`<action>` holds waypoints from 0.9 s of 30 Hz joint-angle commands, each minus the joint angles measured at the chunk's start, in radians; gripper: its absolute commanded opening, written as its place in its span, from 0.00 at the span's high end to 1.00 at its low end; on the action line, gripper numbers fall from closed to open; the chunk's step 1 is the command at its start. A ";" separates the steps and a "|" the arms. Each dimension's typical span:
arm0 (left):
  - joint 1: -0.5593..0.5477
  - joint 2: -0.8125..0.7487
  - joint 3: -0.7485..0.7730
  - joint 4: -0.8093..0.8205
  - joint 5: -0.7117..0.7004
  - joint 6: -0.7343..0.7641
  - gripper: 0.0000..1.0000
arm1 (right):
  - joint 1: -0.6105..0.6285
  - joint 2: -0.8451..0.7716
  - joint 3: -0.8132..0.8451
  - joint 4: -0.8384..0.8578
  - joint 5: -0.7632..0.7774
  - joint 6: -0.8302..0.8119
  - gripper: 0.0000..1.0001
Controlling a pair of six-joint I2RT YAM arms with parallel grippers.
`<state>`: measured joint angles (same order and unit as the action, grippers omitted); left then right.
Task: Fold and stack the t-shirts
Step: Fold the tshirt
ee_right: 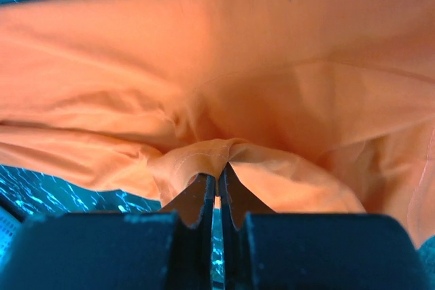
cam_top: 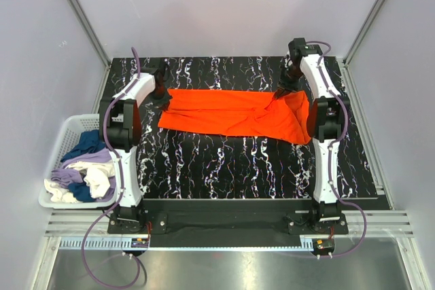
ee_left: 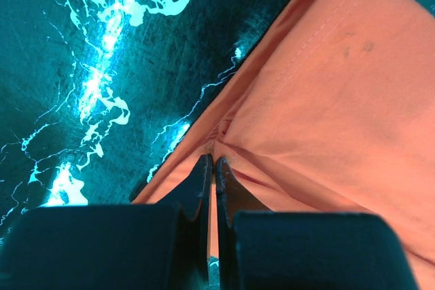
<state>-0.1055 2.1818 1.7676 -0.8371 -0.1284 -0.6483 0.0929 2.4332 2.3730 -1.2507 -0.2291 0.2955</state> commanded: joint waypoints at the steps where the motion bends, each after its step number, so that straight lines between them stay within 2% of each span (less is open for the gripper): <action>1: 0.013 -0.028 -0.008 0.020 -0.008 -0.007 1.00 | 0.005 0.024 0.100 0.000 -0.010 0.014 1.00; 17: 0.013 -0.033 -0.008 0.021 0.001 -0.002 1.00 | 0.008 0.124 0.241 -0.016 -0.064 0.034 1.00; 27: 0.015 -0.051 -0.025 0.020 -0.005 -0.010 1.00 | 0.007 0.148 0.261 -0.018 -0.039 0.027 1.00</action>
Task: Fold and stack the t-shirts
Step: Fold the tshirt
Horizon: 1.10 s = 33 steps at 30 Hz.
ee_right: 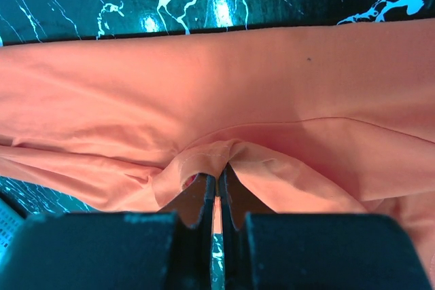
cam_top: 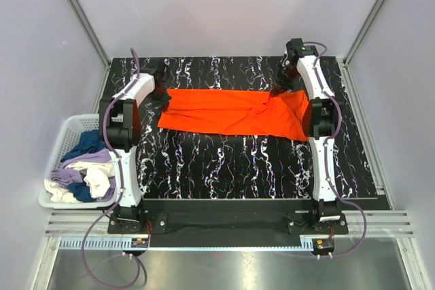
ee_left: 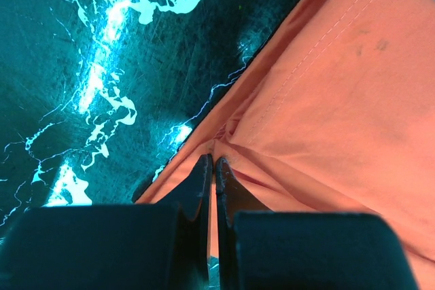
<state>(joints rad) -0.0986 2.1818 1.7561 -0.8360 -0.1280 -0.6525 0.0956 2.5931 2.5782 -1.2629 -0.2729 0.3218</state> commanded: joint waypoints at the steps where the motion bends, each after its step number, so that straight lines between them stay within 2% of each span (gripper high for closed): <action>1: 0.008 -0.069 -0.020 0.021 -0.005 -0.006 1.00 | 0.004 -0.016 0.056 -0.009 0.009 0.000 1.00; 12: 0.010 -0.180 -0.075 0.040 -0.021 -0.042 1.00 | 0.004 -0.139 0.011 -0.012 0.040 0.000 1.00; 19: 0.028 -0.166 -0.058 0.034 -0.039 -0.044 1.00 | 0.000 -0.117 0.039 0.010 0.035 0.010 1.00; 26: 0.036 -0.083 0.005 0.024 -0.022 -0.045 1.00 | -0.007 -0.035 0.056 0.049 -0.012 0.019 1.00; 28: 0.036 -0.073 0.003 0.032 -0.021 -0.044 0.94 | -0.007 -0.021 0.056 0.056 -0.017 0.014 1.00; 29: 0.036 -0.060 0.005 0.032 -0.021 -0.042 0.82 | -0.007 -0.007 0.056 0.060 -0.018 0.013 0.98; 31: 0.036 -0.053 0.009 0.047 -0.024 -0.036 0.72 | -0.007 0.001 0.057 0.072 -0.011 0.007 0.82; 32: 0.036 -0.056 0.014 0.051 -0.038 -0.027 0.58 | -0.008 0.013 0.071 0.077 -0.009 0.000 0.79; 33: 0.036 -0.056 0.026 0.043 -0.060 -0.024 0.51 | -0.011 0.022 0.088 0.077 -0.005 -0.001 0.76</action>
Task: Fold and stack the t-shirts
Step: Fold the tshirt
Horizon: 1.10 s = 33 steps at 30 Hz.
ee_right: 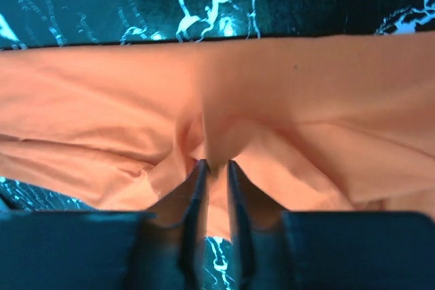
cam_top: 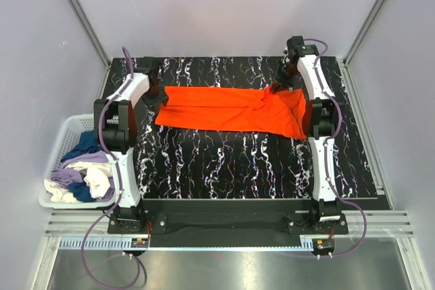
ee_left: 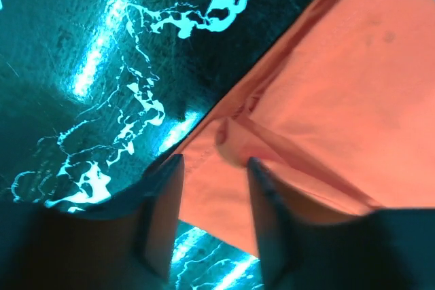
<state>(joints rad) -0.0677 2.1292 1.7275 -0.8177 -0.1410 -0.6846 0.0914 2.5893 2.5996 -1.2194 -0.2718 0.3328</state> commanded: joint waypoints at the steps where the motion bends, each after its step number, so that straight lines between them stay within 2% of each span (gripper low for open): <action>1: 0.005 -0.009 0.088 0.016 -0.066 0.014 0.47 | -0.015 0.034 0.088 0.037 -0.003 -0.011 0.68; 3: 0.003 -0.037 0.128 -0.020 -0.117 0.039 0.37 | -0.027 0.040 0.099 0.055 -0.003 0.008 0.61; 4: 0.000 -0.057 0.136 -0.024 -0.129 0.048 0.35 | -0.044 0.037 0.100 0.058 -0.004 0.017 0.54; 6: -0.009 -0.139 0.112 -0.014 -0.132 0.085 0.32 | -0.058 0.014 0.100 0.046 -0.004 0.026 0.47; 8: -0.029 -0.211 0.045 0.023 -0.065 0.126 0.32 | -0.071 -0.027 0.080 0.015 0.014 0.014 0.45; 9: -0.037 -0.244 -0.050 0.073 -0.030 0.135 0.33 | -0.071 -0.050 0.064 -0.026 0.023 0.008 0.45; 10: -0.043 -0.302 -0.096 0.098 0.056 0.141 0.37 | -0.073 -0.111 -0.003 -0.041 0.058 0.003 0.44; 12: -0.063 -0.334 -0.237 0.188 0.134 0.146 0.40 | -0.071 -0.196 -0.125 -0.052 0.074 -0.009 0.40; 13: -0.067 -0.334 -0.270 0.212 0.197 0.146 0.44 | -0.071 -0.243 -0.274 -0.045 0.078 -0.021 0.39; 14: -0.069 -0.322 -0.295 0.227 0.281 0.128 0.46 | -0.071 -0.355 -0.361 -0.029 0.094 -0.026 0.39; 15: -0.069 -0.299 -0.310 0.238 0.320 0.117 0.51 | -0.077 -0.413 -0.448 0.027 0.098 -0.028 0.38; 16: -0.070 -0.276 -0.306 0.238 0.349 0.109 0.55 | -0.079 -0.472 -0.610 0.061 0.085 -0.029 0.38; 17: -0.070 -0.228 -0.299 0.238 0.386 0.102 0.61 | -0.085 -0.571 -0.680 0.087 0.071 -0.026 0.38; 19: -0.070 -0.193 -0.272 0.229 0.373 0.105 0.61 | -0.084 -0.650 -0.850 0.144 0.053 -0.018 0.39; 22: -0.058 -0.120 -0.231 0.210 0.354 0.099 0.60 | -0.125 -0.748 -1.017 0.201 0.026 -0.026 0.38; 25: -0.047 -0.068 -0.194 0.161 0.314 0.096 0.59 | -0.148 -0.773 -1.136 0.273 0.013 -0.026 0.36; 31: -0.035 -0.038 -0.189 0.106 0.259 0.096 0.58 | -0.160 -0.724 -1.165 0.323 0.037 -0.083 0.40; 33: -0.027 -0.038 -0.197 0.100 0.259 0.103 0.58 | -0.162 -0.707 -1.159 0.336 0.063 -0.107 0.46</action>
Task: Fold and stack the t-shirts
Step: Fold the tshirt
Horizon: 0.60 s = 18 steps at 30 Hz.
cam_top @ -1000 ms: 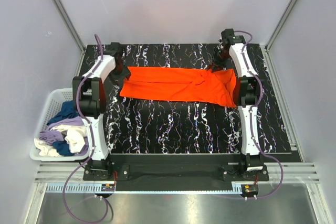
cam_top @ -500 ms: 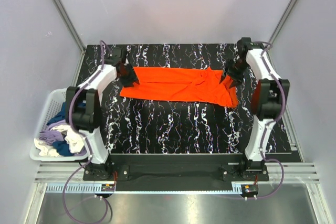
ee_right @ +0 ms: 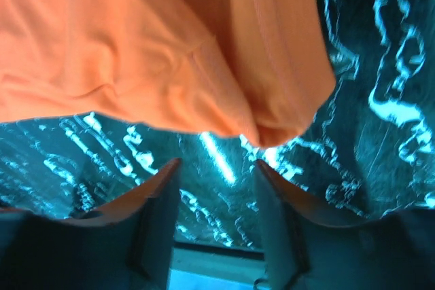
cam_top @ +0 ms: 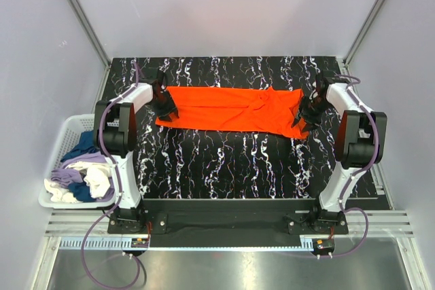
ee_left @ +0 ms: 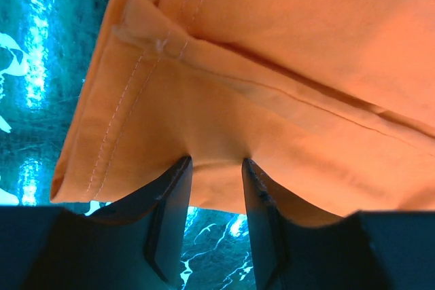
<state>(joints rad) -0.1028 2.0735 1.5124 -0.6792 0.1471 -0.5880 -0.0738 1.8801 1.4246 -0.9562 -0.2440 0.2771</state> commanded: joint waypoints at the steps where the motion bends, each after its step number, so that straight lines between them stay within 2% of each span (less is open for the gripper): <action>1: 0.009 0.013 0.014 -0.040 -0.033 0.008 0.58 | 0.003 0.023 0.026 0.071 0.035 -0.074 0.49; 3: 0.015 0.008 0.006 -0.040 -0.035 0.016 0.58 | 0.005 0.043 0.039 0.068 0.051 -0.084 0.56; 6: 0.023 0.002 -0.003 -0.043 -0.041 0.024 0.57 | 0.002 0.074 0.048 0.063 0.048 -0.087 0.59; 18: 0.028 -0.016 -0.015 -0.057 -0.050 0.033 0.57 | 0.000 0.071 -0.003 0.051 0.101 -0.104 0.56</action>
<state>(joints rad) -0.0875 2.0727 1.5120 -0.6910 0.1463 -0.5827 -0.0738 1.9671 1.4250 -0.9058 -0.1905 0.1986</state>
